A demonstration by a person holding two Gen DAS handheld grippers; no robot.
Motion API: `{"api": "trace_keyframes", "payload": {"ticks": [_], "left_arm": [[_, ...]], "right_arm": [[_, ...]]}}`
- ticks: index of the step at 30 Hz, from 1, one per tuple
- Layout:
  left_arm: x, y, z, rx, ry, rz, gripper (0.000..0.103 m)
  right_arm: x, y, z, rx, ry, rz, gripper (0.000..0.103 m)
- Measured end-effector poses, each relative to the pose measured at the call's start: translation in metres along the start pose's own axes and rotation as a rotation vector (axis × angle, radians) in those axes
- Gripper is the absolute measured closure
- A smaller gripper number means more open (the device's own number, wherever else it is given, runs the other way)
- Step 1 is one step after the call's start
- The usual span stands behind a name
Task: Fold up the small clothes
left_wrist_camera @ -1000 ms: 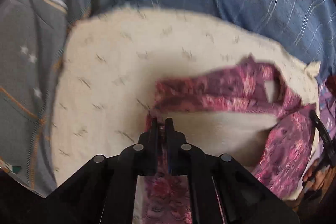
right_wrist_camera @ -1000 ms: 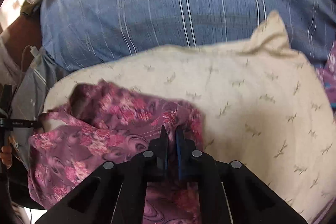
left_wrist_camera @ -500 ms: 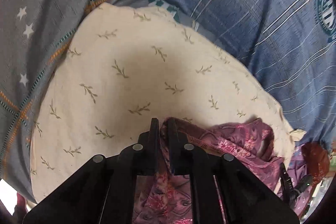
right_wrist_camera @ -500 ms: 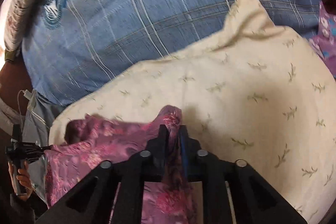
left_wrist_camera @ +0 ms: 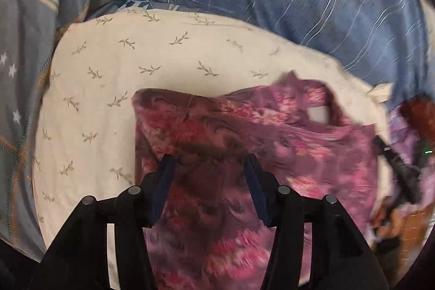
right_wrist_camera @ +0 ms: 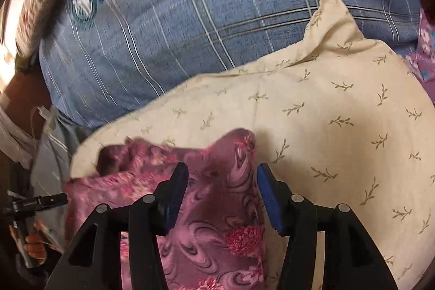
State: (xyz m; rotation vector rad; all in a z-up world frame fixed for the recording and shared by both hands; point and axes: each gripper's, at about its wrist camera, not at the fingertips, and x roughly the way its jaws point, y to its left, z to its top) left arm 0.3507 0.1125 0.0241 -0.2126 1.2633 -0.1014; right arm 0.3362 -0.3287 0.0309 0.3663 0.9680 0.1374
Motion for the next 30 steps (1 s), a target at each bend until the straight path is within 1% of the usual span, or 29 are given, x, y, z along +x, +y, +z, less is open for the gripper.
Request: {"api": "trace_keyframes", "payload": {"ticks": [1, 2, 3, 4, 5, 6, 7, 8, 9, 10, 11, 12, 15, 16, 19, 21, 22, 25, 27, 29, 30], "left_arm": [[0.006, -0.002, 0.004, 0.003, -0.013, 0.057, 0.053], [0.013, -0.001, 0.01, -0.009, -0.011, 0.102, 0.061], [0.016, 0.002, 0.014, -0.029, 0.004, 0.111, 0.073], [0.015, 0.01, 0.018, -0.071, 0.026, 0.085, 0.076], [0.008, 0.02, 0.018, -0.121, 0.026, 0.027, 0.076], [-0.002, 0.031, 0.014, -0.148, 0.016, -0.018, 0.076], [-0.016, 0.042, 0.007, -0.161, -0.004, -0.056, 0.076], [-0.031, 0.05, -0.003, -0.15, -0.027, -0.078, 0.073], [-0.039, 0.056, -0.011, -0.142, -0.034, -0.086, 0.062], [-0.051, 0.065, -0.029, -0.145, -0.041, -0.111, 0.054], [-0.055, 0.069, -0.046, -0.153, -0.042, -0.141, 0.042], [-0.059, 0.075, -0.064, -0.16, -0.036, -0.173, 0.038], [-0.057, 0.084, -0.114, -0.184, -0.001, -0.265, 0.038], [-0.053, 0.088, -0.133, -0.208, 0.016, -0.304, 0.038], [-0.046, 0.096, -0.18, -0.292, 0.05, -0.42, 0.038], [-0.049, 0.096, -0.206, -0.308, 0.042, -0.493, 0.038], [-0.054, 0.093, -0.217, -0.308, 0.035, -0.509, 0.038], [-0.054, 0.085, -0.226, -0.323, 0.022, -0.546, 0.038], [-0.047, 0.086, -0.222, -0.377, 0.013, -0.566, 0.038], [-0.037, 0.086, -0.219, -0.429, 0.017, -0.579, 0.038], [-0.033, 0.087, -0.218, -0.464, 0.014, -0.584, 0.038]], "right_arm": [[0.002, 0.007, 0.0, -0.05, -0.007, -0.015, 0.101], [0.005, 0.011, -0.001, -0.08, -0.005, -0.049, 0.097], [0.008, 0.011, -0.002, -0.087, -0.002, -0.085, 0.098], [0.011, 0.009, -0.002, -0.084, 0.009, -0.118, 0.098], [0.013, 0.008, -0.002, -0.079, 0.02, -0.133, 0.098], [0.009, 0.006, -0.004, -0.072, 0.014, -0.145, 0.092], [0.001, 0.005, -0.006, -0.066, -0.007, -0.139, 0.091], [-0.009, 0.004, -0.008, -0.063, -0.036, -0.118, 0.09], [-0.021, 0.003, -0.01, -0.058, -0.064, -0.103, 0.084], [-0.03, 0.004, -0.013, -0.058, -0.081, -0.09, 0.075], [-0.039, 0.007, -0.013, -0.063, -0.096, -0.071, 0.072], [-0.048, 0.012, -0.015, -0.077, -0.109, -0.039, 0.07], [-0.059, 0.033, -0.023, -0.123, -0.106, -0.004, 0.065], [-0.057, 0.04, -0.023, -0.135, -0.094, 0.009, 0.064], [-0.057, 0.06, -0.039, -0.163, -0.054, 0.053, 0.064], [-0.06, 0.063, -0.055, -0.148, -0.027, 0.089, 0.064], [-0.065, 0.06, -0.065, -0.127, -0.018, 0.104, 0.063], [-0.081, 0.046, -0.092, -0.077, 0.006, 0.131, 0.057], [-0.096, 0.031, -0.113, -0.043, 0.019, 0.149, 0.055], [-0.11, 0.011, -0.135, 0.027, 0.034, 0.175, 0.047], [-0.115, 0.001, -0.145, 0.073, 0.049, 0.189, 0.04]]}}
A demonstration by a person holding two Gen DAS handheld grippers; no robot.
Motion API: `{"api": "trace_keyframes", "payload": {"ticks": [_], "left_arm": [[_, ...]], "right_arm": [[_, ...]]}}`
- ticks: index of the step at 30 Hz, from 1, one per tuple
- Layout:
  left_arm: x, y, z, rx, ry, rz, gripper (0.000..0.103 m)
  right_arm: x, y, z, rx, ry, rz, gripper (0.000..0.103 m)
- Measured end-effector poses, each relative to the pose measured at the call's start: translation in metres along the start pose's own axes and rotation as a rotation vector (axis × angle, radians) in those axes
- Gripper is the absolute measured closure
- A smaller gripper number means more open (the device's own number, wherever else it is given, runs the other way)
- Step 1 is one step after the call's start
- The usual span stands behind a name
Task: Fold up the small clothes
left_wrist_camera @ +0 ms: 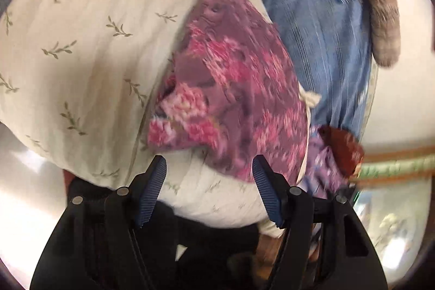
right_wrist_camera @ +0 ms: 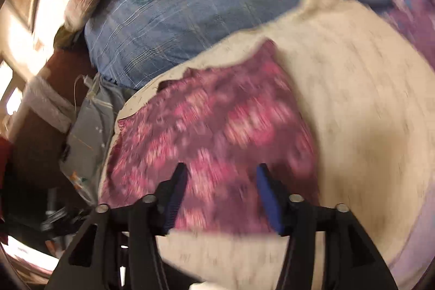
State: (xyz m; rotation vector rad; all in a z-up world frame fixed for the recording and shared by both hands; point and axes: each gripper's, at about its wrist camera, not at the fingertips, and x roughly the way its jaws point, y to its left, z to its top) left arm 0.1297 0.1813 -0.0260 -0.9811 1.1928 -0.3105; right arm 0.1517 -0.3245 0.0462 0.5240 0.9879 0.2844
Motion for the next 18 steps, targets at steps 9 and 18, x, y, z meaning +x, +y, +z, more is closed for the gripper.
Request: {"api": "trace_keyframes", "payload": {"ticks": [9, 18], "left_arm": [[0.004, 0.017, 0.008, -0.135, -0.099, -0.023, 0.038], [0.007, -0.005, 0.026, -0.089, -0.138, 0.023, 0.098]], "right_arm": [[0.017, -0.053, -0.05, 0.333, 0.101, 0.122, 0.035], [0.031, -0.068, -0.023, 0.414, -0.026, 0.128, 0.098]]}}
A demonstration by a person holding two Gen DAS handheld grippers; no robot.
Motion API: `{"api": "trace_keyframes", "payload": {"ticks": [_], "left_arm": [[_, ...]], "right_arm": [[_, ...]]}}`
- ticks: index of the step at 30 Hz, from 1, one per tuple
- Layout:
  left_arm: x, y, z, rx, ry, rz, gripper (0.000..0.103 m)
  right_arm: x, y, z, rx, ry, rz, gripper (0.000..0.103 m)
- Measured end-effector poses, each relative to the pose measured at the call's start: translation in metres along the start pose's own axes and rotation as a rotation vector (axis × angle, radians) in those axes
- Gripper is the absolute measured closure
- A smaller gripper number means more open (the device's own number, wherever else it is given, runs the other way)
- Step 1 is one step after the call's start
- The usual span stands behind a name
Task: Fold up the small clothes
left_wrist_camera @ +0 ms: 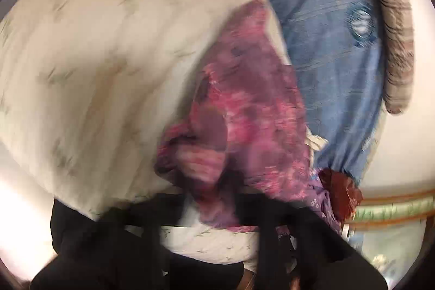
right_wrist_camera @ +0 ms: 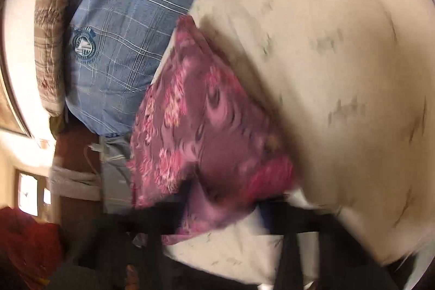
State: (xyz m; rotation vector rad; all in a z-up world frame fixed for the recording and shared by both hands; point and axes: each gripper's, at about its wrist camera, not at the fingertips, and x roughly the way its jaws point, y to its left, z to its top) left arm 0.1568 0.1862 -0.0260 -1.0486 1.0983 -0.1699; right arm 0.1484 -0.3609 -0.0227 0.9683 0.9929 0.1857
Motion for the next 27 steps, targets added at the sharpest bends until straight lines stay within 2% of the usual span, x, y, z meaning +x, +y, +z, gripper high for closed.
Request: {"api": "trace_keyframes", "payload": {"ticks": [1, 3, 5, 7, 9, 11, 12, 14, 18, 21, 22, 23, 25, 26, 27], "left_arm": [[-0.005, -0.007, 0.0, 0.03, -0.022, 0.011, 0.098], [-0.02, -0.031, -0.006, 0.166, -0.087, 0.068, 0.098], [-0.023, -0.041, -0.017, 0.271, -0.11, 0.14, 0.098], [-0.012, -0.034, -0.031, 0.323, -0.075, 0.206, 0.098], [0.007, -0.012, -0.034, 0.299, -0.019, 0.256, 0.097], [0.017, 0.006, -0.031, 0.237, 0.021, 0.245, 0.095], [0.014, 0.011, -0.028, 0.212, 0.018, 0.211, 0.094], [0.006, 0.011, -0.025, 0.212, 0.02, 0.201, 0.09], [-0.018, 0.007, -0.024, 0.293, 0.004, 0.166, 0.081], [-0.039, 0.003, -0.022, 0.342, -0.022, 0.133, 0.077], [-0.046, -0.003, -0.018, 0.37, -0.041, 0.14, 0.077], [-0.053, -0.006, -0.015, 0.39, -0.056, 0.152, 0.074], [-0.057, -0.024, -0.005, 0.444, -0.1, 0.188, 0.06], [-0.055, -0.032, -0.002, 0.463, -0.107, 0.199, 0.049], [-0.051, -0.04, 0.005, 0.484, -0.112, 0.215, 0.046]], "right_arm": [[-0.008, 0.013, 0.004, -0.072, -0.03, 0.007, 0.098], [-0.028, 0.039, 0.005, -0.202, -0.102, 0.026, 0.099], [-0.047, 0.057, -0.001, -0.315, -0.156, 0.005, 0.099], [-0.05, 0.053, -0.006, -0.355, -0.157, -0.035, 0.099], [-0.036, 0.028, -0.011, -0.321, -0.102, -0.115, 0.098], [-0.018, 0.0, -0.017, -0.264, -0.04, -0.165, 0.097], [-0.014, -0.01, -0.02, -0.237, -0.03, -0.171, 0.094], [-0.021, -0.015, -0.022, -0.216, -0.036, -0.146, 0.088], [-0.045, -0.011, -0.017, -0.235, -0.082, -0.156, 0.081], [-0.063, -0.008, -0.01, -0.238, -0.127, -0.167, 0.071], [-0.069, -0.005, -0.005, -0.249, -0.152, -0.181, 0.07], [-0.071, -0.001, -0.004, -0.259, -0.166, -0.187, 0.07], [-0.078, 0.007, 0.008, -0.269, -0.208, -0.198, 0.069], [-0.082, 0.012, 0.014, -0.271, -0.228, -0.19, 0.066], [-0.082, 0.019, 0.02, -0.277, -0.233, -0.182, 0.061]]}}
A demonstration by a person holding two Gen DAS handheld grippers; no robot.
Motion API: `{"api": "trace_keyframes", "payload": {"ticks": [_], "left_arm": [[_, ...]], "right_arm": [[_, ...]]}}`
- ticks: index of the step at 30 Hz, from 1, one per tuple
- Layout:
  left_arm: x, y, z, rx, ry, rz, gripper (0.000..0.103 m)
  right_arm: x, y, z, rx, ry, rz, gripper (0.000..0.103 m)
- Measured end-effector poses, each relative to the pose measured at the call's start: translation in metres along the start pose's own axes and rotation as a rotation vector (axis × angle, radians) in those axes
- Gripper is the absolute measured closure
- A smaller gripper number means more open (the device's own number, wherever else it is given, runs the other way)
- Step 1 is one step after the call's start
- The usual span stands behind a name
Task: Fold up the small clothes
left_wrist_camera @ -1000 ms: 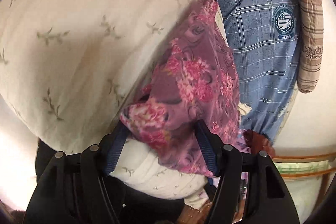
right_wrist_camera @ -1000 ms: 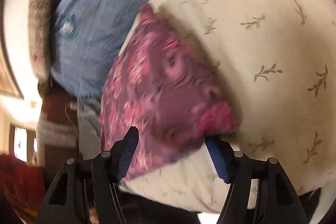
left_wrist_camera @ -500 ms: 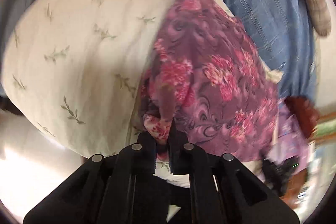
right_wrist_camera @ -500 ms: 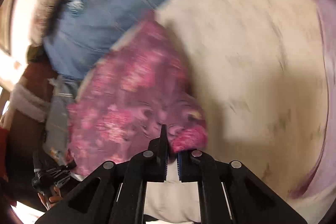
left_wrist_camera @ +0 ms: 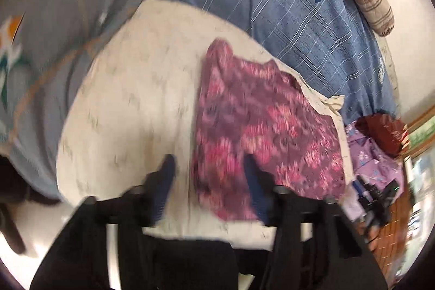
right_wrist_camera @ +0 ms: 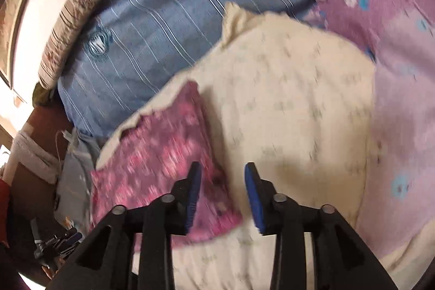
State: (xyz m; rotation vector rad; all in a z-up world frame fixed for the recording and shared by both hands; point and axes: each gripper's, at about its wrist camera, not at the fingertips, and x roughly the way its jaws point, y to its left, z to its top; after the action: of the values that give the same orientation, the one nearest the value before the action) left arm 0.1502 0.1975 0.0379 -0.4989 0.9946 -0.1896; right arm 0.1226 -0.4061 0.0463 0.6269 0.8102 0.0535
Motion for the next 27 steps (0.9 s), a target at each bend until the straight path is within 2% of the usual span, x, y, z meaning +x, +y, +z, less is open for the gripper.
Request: {"api": "trace_keyframes", "payload": {"ticks": [5, 10, 15, 17, 21, 22, 23, 24, 25, 27], "left_arm": [[0.041, -0.024, 0.065, 0.07, 0.065, 0.067, 0.045], [0.08, -0.037, 0.121, 0.05, 0.116, 0.095, 0.045], [0.116, -0.038, 0.141, 0.029, 0.193, 0.13, 0.045], [0.131, -0.039, 0.144, 0.044, 0.233, 0.168, 0.045], [0.148, -0.039, 0.146, 0.051, 0.258, 0.216, 0.046], [0.15, -0.04, 0.146, 0.057, 0.253, 0.222, 0.05], [0.15, -0.043, 0.146, 0.075, 0.237, 0.23, 0.082], [0.151, -0.045, 0.147, 0.085, 0.233, 0.229, 0.098], [0.149, -0.047, 0.148, 0.082, 0.227, 0.214, 0.098], [0.136, -0.05, 0.154, 0.07, 0.158, 0.194, 0.098]], "right_arm": [[0.034, 0.034, 0.036, -0.082, 0.047, 0.026, 0.044], [0.09, 0.062, 0.067, -0.111, 0.092, 0.001, 0.043], [0.136, 0.076, 0.084, -0.141, 0.128, -0.039, 0.043], [0.152, 0.082, 0.086, -0.167, 0.146, -0.066, 0.043], [0.174, 0.087, 0.089, -0.197, 0.169, -0.097, 0.043], [0.177, 0.088, 0.089, -0.208, 0.167, -0.095, 0.046], [0.179, 0.091, 0.089, -0.23, 0.165, -0.096, 0.049], [0.181, 0.094, 0.089, -0.261, 0.167, -0.099, 0.072], [0.183, 0.098, 0.088, -0.291, 0.169, -0.11, 0.099], [0.179, 0.104, 0.093, -0.331, 0.153, -0.107, 0.1]]}}
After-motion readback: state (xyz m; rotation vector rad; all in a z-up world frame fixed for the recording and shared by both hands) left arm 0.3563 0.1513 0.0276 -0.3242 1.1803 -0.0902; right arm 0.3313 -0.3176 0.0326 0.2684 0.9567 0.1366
